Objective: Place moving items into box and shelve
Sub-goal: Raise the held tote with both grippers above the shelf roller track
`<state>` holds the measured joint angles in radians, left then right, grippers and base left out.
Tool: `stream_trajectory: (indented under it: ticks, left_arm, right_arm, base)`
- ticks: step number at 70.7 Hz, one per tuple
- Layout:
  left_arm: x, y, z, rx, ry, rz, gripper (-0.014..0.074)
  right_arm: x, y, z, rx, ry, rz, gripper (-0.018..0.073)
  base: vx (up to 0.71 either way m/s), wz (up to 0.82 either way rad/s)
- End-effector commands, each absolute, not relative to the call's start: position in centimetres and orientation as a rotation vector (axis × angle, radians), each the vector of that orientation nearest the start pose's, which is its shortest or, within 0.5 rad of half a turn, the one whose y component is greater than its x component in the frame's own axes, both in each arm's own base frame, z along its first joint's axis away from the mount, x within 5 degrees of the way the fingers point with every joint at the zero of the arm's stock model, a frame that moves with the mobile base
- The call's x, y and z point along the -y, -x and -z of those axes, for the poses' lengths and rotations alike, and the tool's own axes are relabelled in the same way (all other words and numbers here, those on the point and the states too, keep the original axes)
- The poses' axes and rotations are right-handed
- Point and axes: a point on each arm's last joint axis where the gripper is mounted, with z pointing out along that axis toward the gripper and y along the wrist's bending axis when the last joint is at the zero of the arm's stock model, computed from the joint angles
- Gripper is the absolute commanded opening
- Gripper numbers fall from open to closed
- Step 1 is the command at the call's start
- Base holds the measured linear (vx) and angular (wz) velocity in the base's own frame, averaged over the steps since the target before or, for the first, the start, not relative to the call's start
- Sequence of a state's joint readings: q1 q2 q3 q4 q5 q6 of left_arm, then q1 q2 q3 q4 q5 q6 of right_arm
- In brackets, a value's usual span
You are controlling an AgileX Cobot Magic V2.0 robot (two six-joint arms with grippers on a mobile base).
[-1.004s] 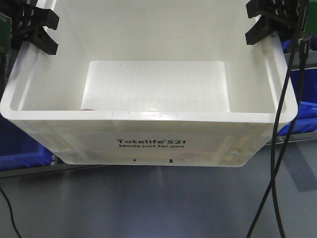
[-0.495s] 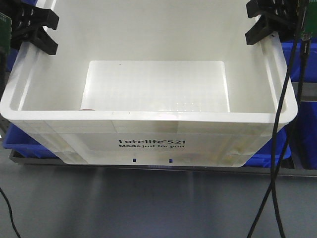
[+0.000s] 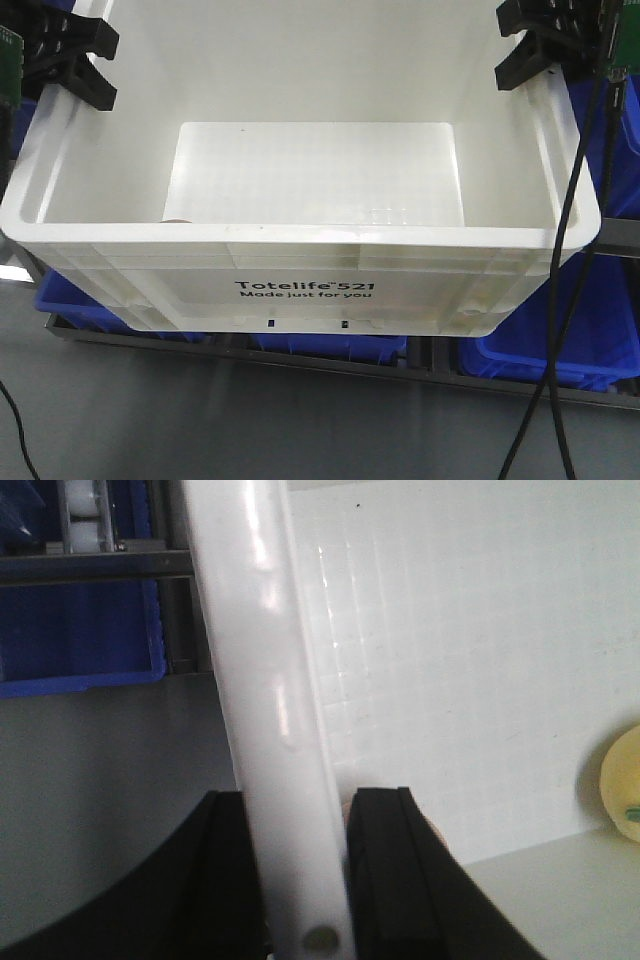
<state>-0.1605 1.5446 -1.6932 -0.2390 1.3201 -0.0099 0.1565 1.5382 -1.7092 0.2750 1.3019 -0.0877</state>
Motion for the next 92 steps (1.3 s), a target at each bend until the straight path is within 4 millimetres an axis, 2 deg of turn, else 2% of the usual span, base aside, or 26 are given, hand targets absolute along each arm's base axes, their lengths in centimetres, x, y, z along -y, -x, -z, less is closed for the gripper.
stream_trajectory:
  ticks: [1, 92]
  left_arm:
    - [8.38, -29.06, -44.59, -2.432, -0.21, 0.572, -0.0017]
    - [8.38, -29.06, -44.59, -2.432, -0.21, 0.572, -0.0017]
  right_arm:
    - [-8.43, -28.73, -45.13, -2.392, 0.329, -0.583, -0.0011]
    - [-8.43, -28.73, -45.12, -2.392, 0.329, -0.582, -0.0011]
  base:
    - [0.19, 0.08]
    - [0.14, -0.1]
